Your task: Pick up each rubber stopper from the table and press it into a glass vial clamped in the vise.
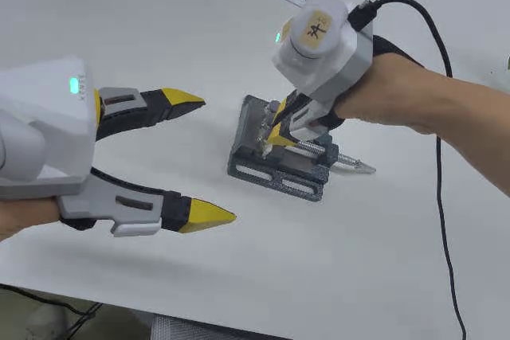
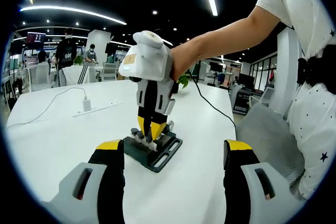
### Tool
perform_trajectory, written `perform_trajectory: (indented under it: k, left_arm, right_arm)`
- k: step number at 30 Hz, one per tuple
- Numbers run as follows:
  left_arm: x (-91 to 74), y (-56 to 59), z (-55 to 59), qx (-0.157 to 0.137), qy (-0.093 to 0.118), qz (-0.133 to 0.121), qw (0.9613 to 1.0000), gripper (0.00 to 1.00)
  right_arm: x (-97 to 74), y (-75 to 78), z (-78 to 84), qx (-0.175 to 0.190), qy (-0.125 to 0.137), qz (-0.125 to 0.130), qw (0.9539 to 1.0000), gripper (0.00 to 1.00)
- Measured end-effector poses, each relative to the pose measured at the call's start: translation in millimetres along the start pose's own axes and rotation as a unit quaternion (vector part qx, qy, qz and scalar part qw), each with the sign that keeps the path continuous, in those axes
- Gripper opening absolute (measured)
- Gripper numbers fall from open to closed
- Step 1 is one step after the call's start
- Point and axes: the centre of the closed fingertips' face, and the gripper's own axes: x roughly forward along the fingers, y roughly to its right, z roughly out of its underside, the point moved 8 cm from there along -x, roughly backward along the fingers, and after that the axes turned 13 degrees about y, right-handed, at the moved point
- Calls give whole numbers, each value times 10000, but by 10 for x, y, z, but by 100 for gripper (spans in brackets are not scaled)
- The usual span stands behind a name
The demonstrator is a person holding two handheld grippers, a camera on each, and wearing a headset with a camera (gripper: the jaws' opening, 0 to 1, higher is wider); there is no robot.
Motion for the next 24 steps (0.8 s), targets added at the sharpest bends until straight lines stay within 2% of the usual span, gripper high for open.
perform_trajectory:
  k: [20,24]
  left_arm:
    - [6,-4,12,-12,-6,5,10000,76]
    - [1,-4,16,-24,-2,-5,10000,76]
  right_arm:
    - [-28,0,35,145,146,79,9998,10]
    - [-77,1,32,142,207,107,9996,10]
